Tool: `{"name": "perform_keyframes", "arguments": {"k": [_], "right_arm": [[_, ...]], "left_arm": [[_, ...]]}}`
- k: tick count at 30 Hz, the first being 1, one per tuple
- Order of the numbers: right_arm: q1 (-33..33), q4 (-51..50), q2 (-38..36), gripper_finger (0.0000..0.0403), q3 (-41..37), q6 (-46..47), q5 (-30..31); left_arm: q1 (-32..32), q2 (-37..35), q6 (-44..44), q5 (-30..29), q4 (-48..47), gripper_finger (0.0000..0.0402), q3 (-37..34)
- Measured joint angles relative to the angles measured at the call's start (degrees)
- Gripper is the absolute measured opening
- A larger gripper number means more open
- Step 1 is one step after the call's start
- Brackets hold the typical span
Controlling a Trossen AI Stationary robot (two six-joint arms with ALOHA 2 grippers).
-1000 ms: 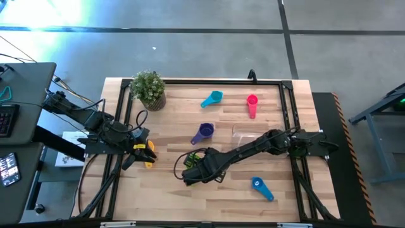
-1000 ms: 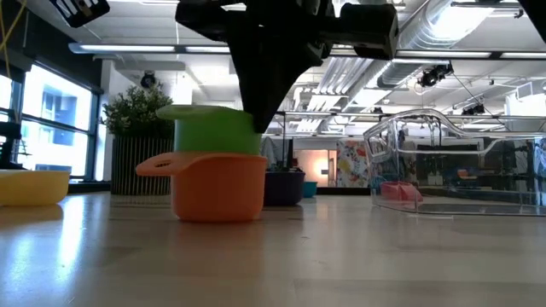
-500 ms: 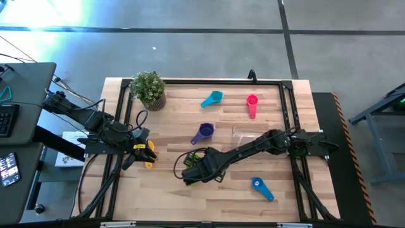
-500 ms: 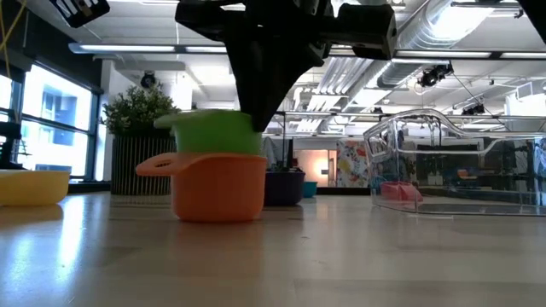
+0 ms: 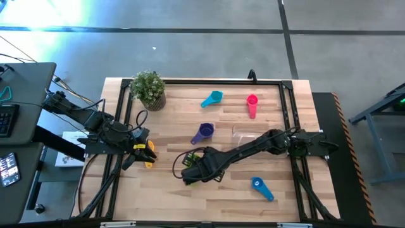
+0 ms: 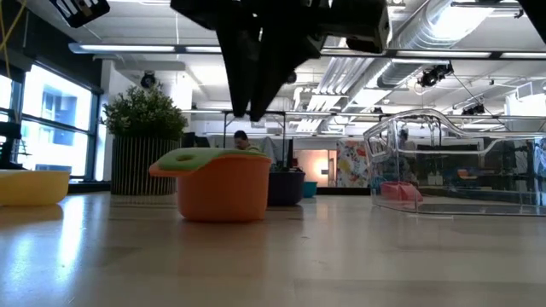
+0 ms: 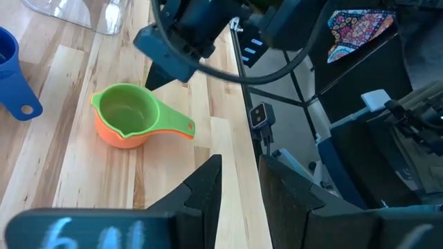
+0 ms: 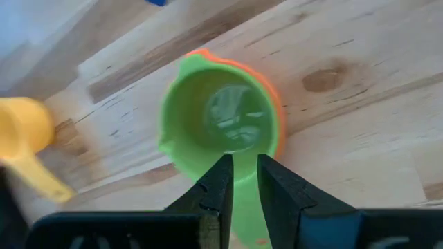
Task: Nest measuring cups in basket
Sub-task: Stack the violet measuring cup on top of the green measuring cup
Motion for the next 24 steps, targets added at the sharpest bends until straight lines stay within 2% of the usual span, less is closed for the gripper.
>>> {"name": "perform_keyframes", "arguments": {"k": [7, 10, 24], "right_arm": [[0.0, -4.0, 0.0, 0.006, 5.7, -3.6, 5.6], [0.1, -3.4, -0.9, 0.006, 5.5, -5.6, 6.9], [0.8, -8.4, -2.1, 0.006, 5.9, -12.1, 6.6]], "left_arm": [[0.0, 0.0, 0.0, 0.0, 0.0, 0.0087, 0.0], [0.0, 0.0, 0.0, 0.0, 0.0, 0.0087, 0.0], [0.0, 0.0, -3.0, -1.1, 0.1, 0.0087, 0.0]]}}
